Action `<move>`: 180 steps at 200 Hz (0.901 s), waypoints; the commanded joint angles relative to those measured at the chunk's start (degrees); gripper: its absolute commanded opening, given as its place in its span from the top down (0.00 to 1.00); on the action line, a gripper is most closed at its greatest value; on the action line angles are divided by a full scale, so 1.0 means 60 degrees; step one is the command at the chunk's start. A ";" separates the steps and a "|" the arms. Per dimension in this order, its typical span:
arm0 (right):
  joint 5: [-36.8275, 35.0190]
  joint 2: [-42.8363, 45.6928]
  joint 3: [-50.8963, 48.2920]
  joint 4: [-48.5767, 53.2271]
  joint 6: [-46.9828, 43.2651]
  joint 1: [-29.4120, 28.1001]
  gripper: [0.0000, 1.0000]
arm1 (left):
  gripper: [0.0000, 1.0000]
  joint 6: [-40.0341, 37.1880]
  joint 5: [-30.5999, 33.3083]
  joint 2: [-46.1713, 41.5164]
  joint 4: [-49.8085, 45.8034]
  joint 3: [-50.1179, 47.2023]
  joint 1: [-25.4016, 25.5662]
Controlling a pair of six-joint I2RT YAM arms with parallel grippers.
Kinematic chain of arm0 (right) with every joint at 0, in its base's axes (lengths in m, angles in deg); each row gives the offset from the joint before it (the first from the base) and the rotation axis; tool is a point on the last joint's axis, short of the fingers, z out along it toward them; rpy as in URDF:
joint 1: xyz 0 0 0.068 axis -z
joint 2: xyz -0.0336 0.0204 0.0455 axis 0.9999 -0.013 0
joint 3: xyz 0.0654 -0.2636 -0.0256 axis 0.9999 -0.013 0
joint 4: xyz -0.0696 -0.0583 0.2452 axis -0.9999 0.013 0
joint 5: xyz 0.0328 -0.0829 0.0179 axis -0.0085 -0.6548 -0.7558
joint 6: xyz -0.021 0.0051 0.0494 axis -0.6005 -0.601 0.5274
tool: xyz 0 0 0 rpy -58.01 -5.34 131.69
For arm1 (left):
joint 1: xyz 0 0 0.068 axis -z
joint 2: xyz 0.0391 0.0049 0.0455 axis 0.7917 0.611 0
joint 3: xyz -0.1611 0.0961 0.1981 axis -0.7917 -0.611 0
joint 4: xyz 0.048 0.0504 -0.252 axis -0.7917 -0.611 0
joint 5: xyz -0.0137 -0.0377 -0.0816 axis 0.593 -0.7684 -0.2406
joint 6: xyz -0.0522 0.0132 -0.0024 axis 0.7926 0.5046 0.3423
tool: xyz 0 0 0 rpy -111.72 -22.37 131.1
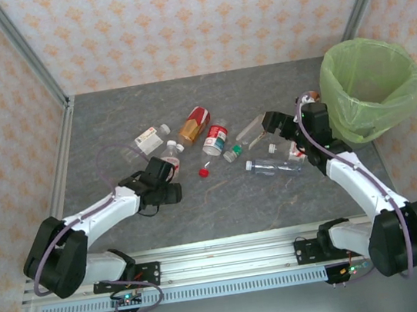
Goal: Put the plastic bottles in the bin
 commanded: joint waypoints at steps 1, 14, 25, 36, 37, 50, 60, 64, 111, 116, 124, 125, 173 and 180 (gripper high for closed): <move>0.0593 -0.0204 0.0500 0.0128 0.0671 -0.0118 0.01 | 0.47 -0.0299 -0.0086 -0.0512 0.0444 0.0462 0.0248; 0.1167 -0.0404 0.0853 0.0342 0.0890 -0.0181 0.01 | 0.47 -0.0344 -0.0393 -0.0644 0.0660 0.0617 0.0367; 0.1682 -0.0590 0.1264 0.0718 0.1066 -0.0289 0.01 | 0.47 -0.0395 -0.0653 -0.0721 0.0855 0.0757 0.0515; 0.1882 -0.0878 0.1678 0.1129 0.1229 -0.0472 0.01 | 0.47 -0.0504 -0.0776 -0.0827 0.1065 0.0896 0.0722; 0.1895 -0.0884 0.1718 0.1169 0.1248 -0.0498 0.01 | 0.47 -0.0527 -0.0789 -0.0845 0.1074 0.0903 0.0749; 0.2096 -0.1106 0.2073 0.1309 0.1504 -0.0816 0.01 | 0.47 -0.0711 -0.0804 -0.0940 0.1308 0.1040 0.1022; 0.2467 -0.1255 0.2352 0.1324 0.1646 -0.1090 0.01 | 0.47 -0.0871 -0.0749 -0.0938 0.1430 0.1194 0.1199; 0.2542 -0.1331 0.2468 0.1336 0.1693 -0.1224 0.01 | 0.47 -0.0943 -0.0740 -0.0916 0.1423 0.1289 0.1257; 0.3110 -0.2073 0.3397 0.0912 0.2489 -0.1929 0.01 | 0.47 -0.2061 -0.0683 -0.0379 0.0862 0.2547 0.1989; 0.3108 -0.2146 0.3417 0.0812 0.2579 -0.1936 0.02 | 0.47 -0.2097 -0.0700 -0.0319 0.0874 0.2638 0.2047; 0.3173 -0.2249 0.3481 0.0736 0.2538 -0.1970 0.04 | 0.46 -0.2155 -0.0728 -0.0243 0.0894 0.2771 0.2167; 0.3178 -0.2251 0.3483 0.0730 0.2525 -0.1964 0.04 | 0.46 -0.2165 -0.0735 -0.0230 0.0908 0.2793 0.2181; 0.3737 -0.2285 0.3106 -0.0527 0.2557 -0.1996 0.14 | 0.47 -0.2306 -0.0847 0.0431 0.1000 0.3239 0.2623; 0.3669 -0.2296 0.3076 -0.0562 0.2565 -0.1993 0.16 | 0.46 -0.2282 -0.0869 0.0463 0.1057 0.3227 0.2654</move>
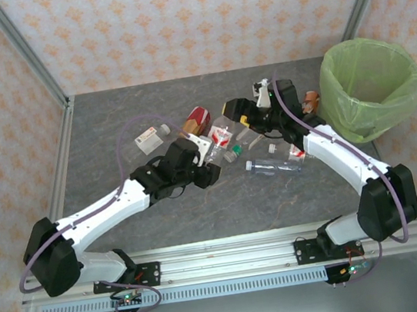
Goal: Put the plastic bottles in the bin
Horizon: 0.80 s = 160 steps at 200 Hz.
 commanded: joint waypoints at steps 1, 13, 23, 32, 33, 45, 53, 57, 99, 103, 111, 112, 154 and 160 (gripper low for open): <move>0.0338 0.0108 -0.0115 -0.0978 0.0175 -0.0060 0.17 | 0.46 -0.0262 -0.0121 0.0172 0.0152 0.0253 0.0124; 0.0130 0.0094 -0.0123 -0.0910 0.0155 -0.0063 0.24 | 0.46 -0.0256 -0.0247 0.0184 0.0273 0.0213 0.0150; -0.0053 0.0071 -0.0123 -0.0814 0.0158 -0.0062 0.33 | 0.47 -0.0260 -0.0354 0.0176 0.0310 0.0188 0.0154; -0.0117 0.0046 -0.0074 -0.0730 0.0100 -0.0055 0.39 | 0.46 -0.0288 -0.0435 0.0183 0.0293 0.0161 0.0166; -0.0121 0.0041 -0.0069 -0.0715 0.0088 -0.0060 0.39 | 0.46 -0.0296 -0.0451 0.0172 0.0295 0.0155 0.0170; -0.0144 -0.0051 -0.0008 -0.0540 -0.0004 -0.0064 0.42 | 0.46 -0.0359 -0.0512 0.0144 0.0314 0.0119 0.0164; -0.0222 -0.0114 -0.0016 -0.0456 -0.0014 -0.0061 0.42 | 0.46 -0.0378 -0.0534 0.0092 0.0380 0.0057 0.0170; -0.0262 -0.0137 -0.0031 -0.0460 -0.0020 -0.0053 0.43 | 0.46 -0.0411 -0.0550 0.0064 0.0422 0.0032 0.0165; -0.0354 -0.0016 -0.0350 -0.0797 0.0123 -0.0055 0.64 | 0.46 -0.0373 -0.0504 -0.0014 0.0556 -0.0111 0.0170; -0.0380 -0.0002 -0.0353 -0.0776 0.0089 -0.0063 0.65 | 0.46 -0.0342 -0.0512 -0.0011 0.0571 -0.0115 0.0162; -0.0399 0.0010 -0.0393 -0.0716 0.0032 -0.0060 0.70 | 0.46 -0.0291 -0.0512 0.0008 0.0607 -0.0141 0.0165; -0.0401 0.0023 -0.0397 -0.0708 0.0025 -0.0062 0.70 | 0.46 -0.0283 -0.0505 0.0004 0.0613 -0.0142 0.0169; -0.0758 0.0299 -0.0453 -0.0289 -0.0393 -0.0056 0.99 | 0.46 -0.0035 -0.0303 0.0009 0.0678 -0.0149 0.0171; -0.0807 0.0347 -0.0411 -0.0197 -0.0482 -0.0063 1.00 | 0.44 0.0013 -0.0257 0.0007 0.0663 -0.0156 0.0165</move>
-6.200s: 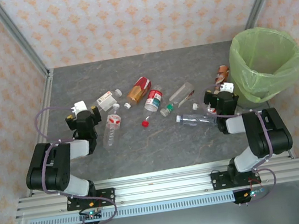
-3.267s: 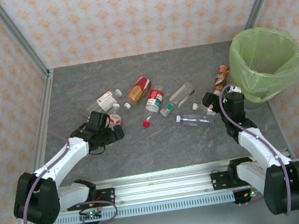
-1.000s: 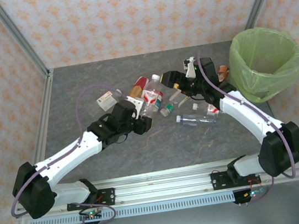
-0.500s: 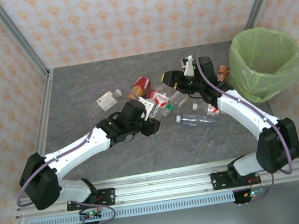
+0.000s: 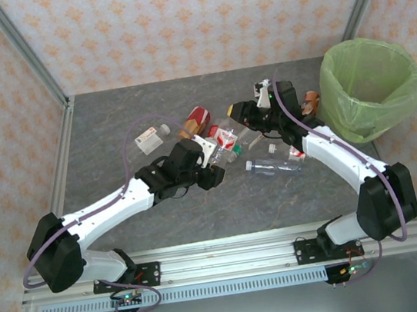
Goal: Put the plastic bottles in the bin
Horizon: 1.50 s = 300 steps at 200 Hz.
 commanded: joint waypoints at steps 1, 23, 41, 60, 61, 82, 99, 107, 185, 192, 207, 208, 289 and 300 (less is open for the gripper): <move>-0.0438 0.0414 -0.0126 0.0263 -0.0682 -0.0064 1.00 | 0.43 0.0143 0.0064 -0.0226 0.0303 -0.0080 0.0060; -0.0956 0.0617 0.0040 0.0762 -0.0928 -0.0057 1.00 | 0.25 0.0343 0.0228 -0.0171 0.0208 -0.0044 0.0054; -0.1586 0.0831 0.0119 0.1065 -0.1181 -0.0050 1.00 | 0.11 0.0487 0.0520 -0.0330 0.0324 -0.0240 0.0043; -0.2033 0.0993 0.0295 0.1413 -0.1444 0.0052 1.00 | 0.04 0.0735 0.0994 -0.0746 0.0641 -0.0708 0.0036; -0.2047 0.1006 0.0311 0.1426 -0.1462 0.0060 1.00 | 0.04 0.0752 0.1014 -0.0773 0.0658 -0.0728 0.0031; -0.2357 0.1168 0.0582 0.1624 -0.1792 0.0167 1.00 | 0.00 0.1238 0.1520 -0.1434 0.1155 -0.1400 -0.0137; -0.2688 0.1334 0.0802 0.1606 -0.1974 0.0228 1.00 | 0.00 0.1759 0.2082 -0.2001 0.1523 -0.1987 -0.0383; -0.2882 0.1406 0.0900 0.1554 -0.2038 0.0243 1.00 | 0.00 0.2013 0.2513 -0.2274 0.1615 -0.2231 -0.0493; -0.4502 0.2517 0.1304 -0.0597 -0.2286 0.0838 1.00 | 0.00 0.4504 0.6690 -0.3843 0.0704 -0.3683 -0.1159; -0.4654 0.2577 0.1343 -0.0866 -0.2296 0.0968 1.00 | 0.00 0.4607 0.6861 -0.3876 0.0628 -0.3739 -0.1170; -0.5060 0.2642 0.1495 -0.1242 -0.2398 0.1269 1.00 | 0.00 0.4868 0.7135 -0.3890 0.0381 -0.3765 -0.1187; -0.5098 0.2644 0.1504 -0.1257 -0.2408 0.1298 1.00 | 0.00 0.4876 0.7146 -0.3883 0.0360 -0.3765 -0.1188; -0.7976 0.2838 0.2297 -0.2275 -0.4806 0.2041 1.00 | 0.00 0.5341 0.7349 -0.3196 0.0075 -0.3590 -0.1258; -0.8737 0.2955 0.2193 -0.2642 -0.5431 0.2096 1.00 | 0.00 0.5407 0.7371 -0.3158 0.0059 -0.3604 -0.1250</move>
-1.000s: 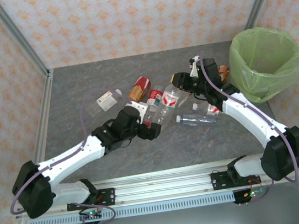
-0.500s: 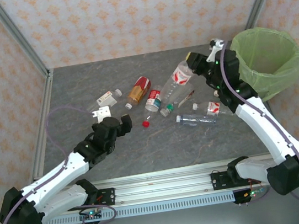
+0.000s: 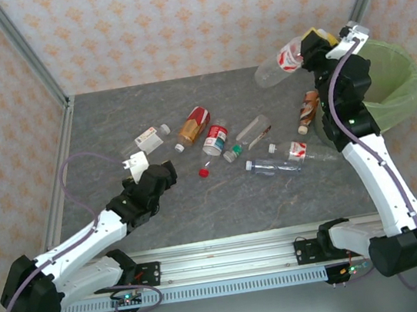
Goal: Put the plastic bottles in the bin
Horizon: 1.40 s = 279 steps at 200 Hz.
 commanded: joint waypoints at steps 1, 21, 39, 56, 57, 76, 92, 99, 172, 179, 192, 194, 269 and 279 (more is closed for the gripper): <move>-0.1967 0.0404 0.0179 -0.1115 -0.1528 0.0140 1.00 | 0.00 0.0448 0.0562 0.0076 -0.0322 0.0068 -0.0072; -0.2765 0.0568 0.0106 -0.1613 -0.2661 0.0432 1.00 | 0.00 0.0522 0.0602 0.0105 -0.0342 0.0042 -0.0071; -0.3206 0.0634 0.0091 -0.1866 -0.3648 0.0700 1.00 | 0.00 0.0581 0.0683 0.0120 -0.0373 0.0039 -0.0071; -0.3609 0.0681 0.0002 -0.2039 -0.4424 0.0957 1.00 | 0.00 0.0661 0.0723 0.0120 -0.0427 0.0024 -0.0071; -0.3634 0.0681 0.0001 -0.2040 -0.4453 0.0979 1.00 | 0.00 0.0665 0.0721 0.0120 -0.0429 0.0017 -0.0071; -0.3892 0.0702 -0.0236 -0.1852 -0.4628 0.1375 1.00 | 0.00 0.0811 0.0735 0.0120 -0.0429 -0.0045 -0.0072; -0.4065 0.0642 -0.0542 -0.1601 -0.4643 0.1675 1.00 | 0.00 0.0943 0.0749 0.0112 -0.0403 -0.0093 -0.0063; -0.4187 0.0590 -0.0687 -0.1506 -0.4643 0.1776 1.00 | 0.00 0.0974 0.0759 0.0091 -0.0402 -0.0111 -0.0071; -0.3970 -0.0314 -0.1475 0.0080 -0.4201 0.2805 1.00 | 0.00 0.1166 0.1021 0.0017 -0.0741 -0.0079 -0.0084; -0.3705 -0.0445 -0.1579 0.0175 -0.4115 0.2976 1.00 | 0.00 0.1146 0.1002 0.0052 -0.0725 -0.0079 -0.0085; -0.3403 -0.0763 -0.1504 0.0676 -0.3985 0.3226 1.00 | 0.00 0.1161 0.0944 0.0119 -0.0681 -0.0042 -0.0085; -0.3361 -0.0833 -0.1471 0.0770 -0.3962 0.3249 1.00 | 0.00 0.1166 0.0940 0.0130 -0.0681 -0.0037 -0.0085; -0.1561 -0.2657 -0.0386 0.3518 -0.3656 0.3924 0.86 | 0.00 0.1383 0.0822 0.0529 -0.0597 0.0009 -0.0102; -0.1314 -0.2900 -0.0242 0.3769 -0.3566 0.4030 0.83 | 0.00 0.1402 0.0830 0.0565 -0.0570 0.0009 -0.0101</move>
